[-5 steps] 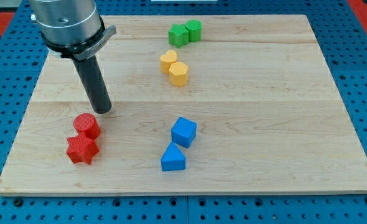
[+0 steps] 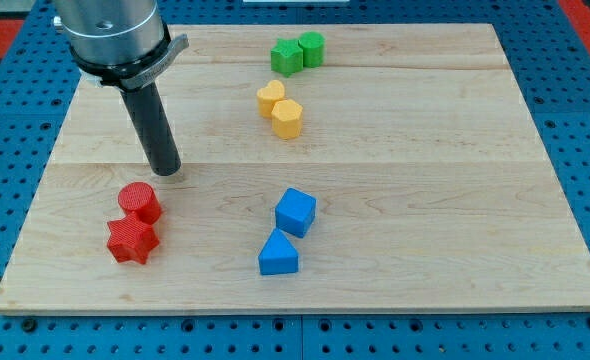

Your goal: Push the yellow hexagon into the yellow heart

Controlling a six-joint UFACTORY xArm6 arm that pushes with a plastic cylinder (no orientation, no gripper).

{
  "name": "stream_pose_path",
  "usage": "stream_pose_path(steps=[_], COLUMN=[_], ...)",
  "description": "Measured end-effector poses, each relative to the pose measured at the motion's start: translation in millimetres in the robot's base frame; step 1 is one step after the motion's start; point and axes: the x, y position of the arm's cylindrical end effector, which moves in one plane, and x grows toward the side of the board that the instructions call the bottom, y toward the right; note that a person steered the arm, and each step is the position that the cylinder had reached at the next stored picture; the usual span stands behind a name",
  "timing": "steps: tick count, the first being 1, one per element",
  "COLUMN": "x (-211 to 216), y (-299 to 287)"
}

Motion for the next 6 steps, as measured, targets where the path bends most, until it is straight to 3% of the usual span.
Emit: stream_pose_path(steps=[6], x=[-23], y=[9])
